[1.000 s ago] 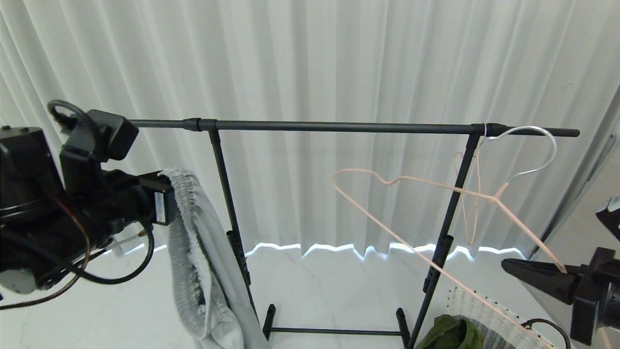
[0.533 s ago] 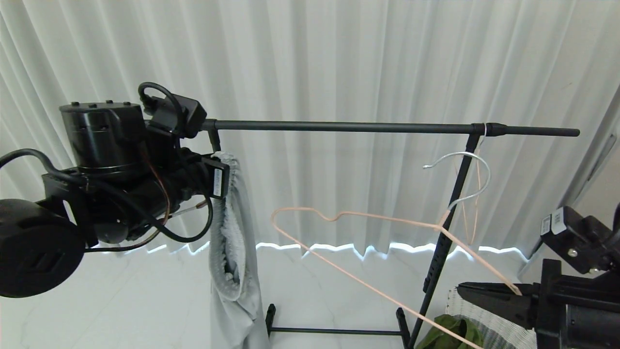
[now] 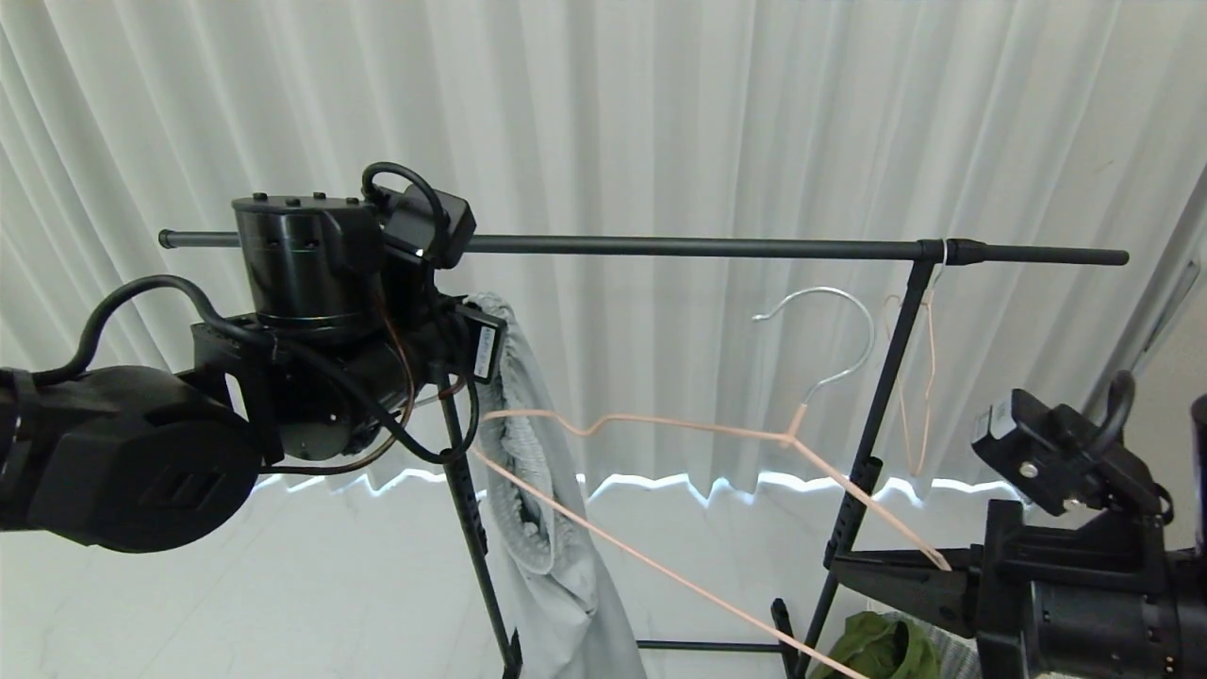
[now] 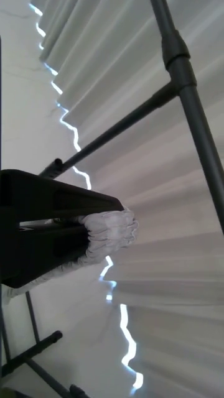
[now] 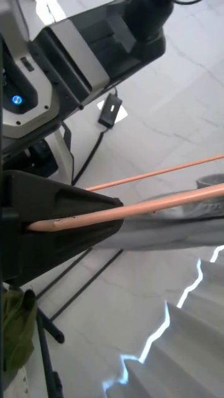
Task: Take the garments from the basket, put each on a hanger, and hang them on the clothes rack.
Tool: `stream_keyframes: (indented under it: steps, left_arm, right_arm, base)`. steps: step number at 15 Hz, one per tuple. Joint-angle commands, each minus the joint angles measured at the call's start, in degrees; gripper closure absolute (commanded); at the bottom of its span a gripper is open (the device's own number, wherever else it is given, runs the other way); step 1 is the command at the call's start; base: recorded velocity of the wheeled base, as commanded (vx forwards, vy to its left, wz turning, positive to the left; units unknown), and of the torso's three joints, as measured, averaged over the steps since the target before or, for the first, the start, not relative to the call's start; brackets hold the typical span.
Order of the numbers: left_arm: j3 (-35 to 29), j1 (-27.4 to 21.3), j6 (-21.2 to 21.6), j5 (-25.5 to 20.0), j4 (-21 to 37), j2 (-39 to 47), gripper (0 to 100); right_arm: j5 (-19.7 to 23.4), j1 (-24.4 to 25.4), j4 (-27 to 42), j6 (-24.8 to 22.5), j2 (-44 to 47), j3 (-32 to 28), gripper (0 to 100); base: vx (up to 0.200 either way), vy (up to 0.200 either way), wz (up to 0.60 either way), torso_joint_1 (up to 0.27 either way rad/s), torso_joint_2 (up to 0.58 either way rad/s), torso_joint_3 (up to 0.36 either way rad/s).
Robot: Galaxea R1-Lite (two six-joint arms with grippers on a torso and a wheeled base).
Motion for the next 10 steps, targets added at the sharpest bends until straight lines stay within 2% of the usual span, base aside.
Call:
stream_keyframes:
  steps: [1,3,5,7,10]
  left_arm:
    - [-0.51,-0.44,0.54,0.73,0.17,0.09,100]
    - [-0.51,-0.44,0.63,1.44,0.35,-0.18,100]
    - [-0.59,-0.44,0.63,3.98,2.90,-0.88,100]
    - [-0.68,-0.53,0.63,4.07,5.97,-1.85,100]
    - [-1.39,-0.70,0.37,4.07,6.15,-1.58,100]
  right_arm:
    - [-0.68,-0.06,-0.03,2.67,5.28,-3.12,100]
    - [-2.53,-0.58,-1.17,4.25,7.66,-4.62,100]
    - [-5.52,-1.90,-6.80,5.04,11.79,-4.97,100]
    - [-6.05,-1.90,-9.52,5.83,13.10,-5.06,100]
    - [-6.05,-1.46,-9.79,6.19,13.54,-5.06,100]
  base:
    - [0.000,0.000,0.00,0.000,0.00,0.000]
    - [0.000,0.000,0.00,0.000,0.00,0.000]
    - [0.000,0.000,0.00,0.000,0.00,0.000]
    - [0.000,0.000,0.00,0.000,0.00,0.000]
    - [0.000,0.000,0.00,0.000,0.00,0.000]
